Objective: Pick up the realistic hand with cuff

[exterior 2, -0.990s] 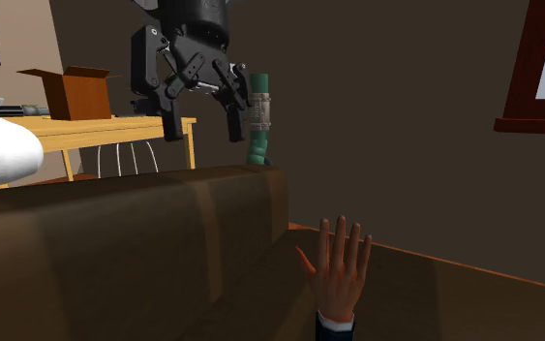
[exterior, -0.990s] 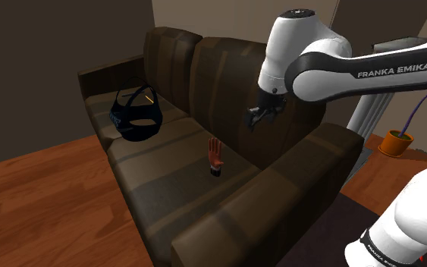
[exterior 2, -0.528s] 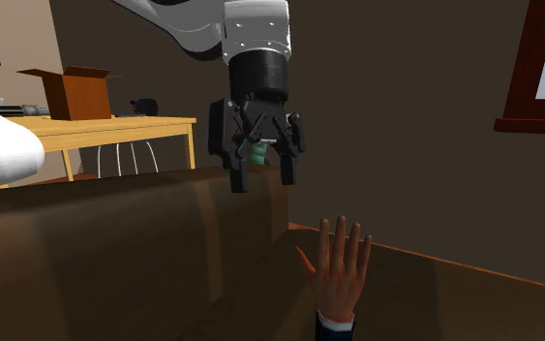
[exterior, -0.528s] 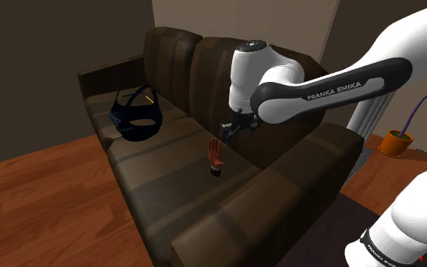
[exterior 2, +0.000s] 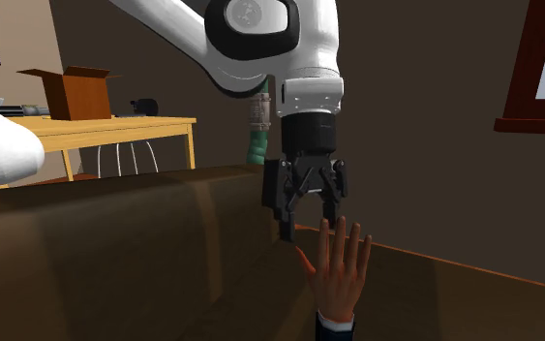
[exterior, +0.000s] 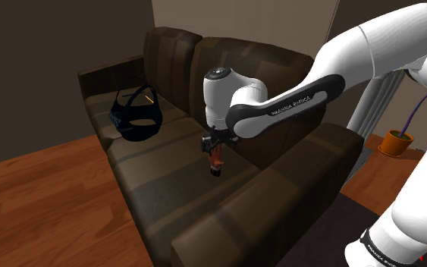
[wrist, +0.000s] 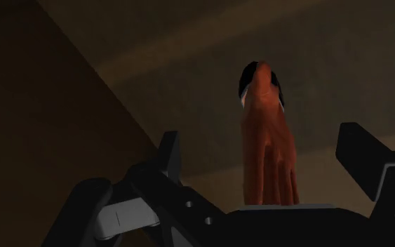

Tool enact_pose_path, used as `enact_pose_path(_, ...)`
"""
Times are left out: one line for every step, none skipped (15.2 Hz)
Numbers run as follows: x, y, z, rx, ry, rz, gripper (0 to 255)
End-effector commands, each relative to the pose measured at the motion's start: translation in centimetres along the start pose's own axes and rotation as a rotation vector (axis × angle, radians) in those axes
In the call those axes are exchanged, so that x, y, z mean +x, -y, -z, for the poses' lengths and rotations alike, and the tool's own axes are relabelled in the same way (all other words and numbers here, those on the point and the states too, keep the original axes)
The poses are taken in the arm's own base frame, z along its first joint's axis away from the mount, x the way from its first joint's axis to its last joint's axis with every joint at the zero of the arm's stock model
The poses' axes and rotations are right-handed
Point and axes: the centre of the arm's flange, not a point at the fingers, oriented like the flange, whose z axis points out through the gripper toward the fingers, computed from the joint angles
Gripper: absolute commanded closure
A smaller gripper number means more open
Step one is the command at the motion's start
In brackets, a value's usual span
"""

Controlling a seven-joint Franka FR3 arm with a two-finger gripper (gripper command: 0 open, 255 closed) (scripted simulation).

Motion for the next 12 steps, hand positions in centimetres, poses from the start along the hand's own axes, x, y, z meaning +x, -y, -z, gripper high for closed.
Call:
enact_pose_path(0.0, 0.6, -1.0, -0.002, 0.001, -0.007, 0)
enact_pose_path(-0.1, 0.6, -1.5, -0.002, 0.001, -0.007, 0)
enact_pose_path(-0.2, 0.7, -2.0, -0.002, 0.001, -0.007, 0)
enact_pose_path(-0.3, 0.8, -2.5, -0.002, 0.001, -0.007, 0)
enact_pose_path(-0.4, 0.9, -3.0, -0.002, 0.001, -0.007, 0)
enact_pose_path(-0.6, 1.0, -3.9, -0.002, 0.001, -0.007, 0)
enact_pose_path(-0.6, 1.0, -3.9, -0.002, 0.001, -0.007, 0)
enact_pose_path(-0.6, 1.0, -3.9, -0.002, 0.001, -0.007, 0)
enact_pose_path(-0.6, 1.0, -3.8, -0.001, 0.001, -0.007, 255)
enact_pose_path(-0.6, 0.9, -3.8, -0.001, 0.001, -0.007, 255)
enact_pose_path(-0.6, 0.9, -3.9, -0.001, 0.001, -0.007, 255)
enact_pose_path(-0.6, 0.9, -3.9, -0.001, 0.001, -0.007, 255)
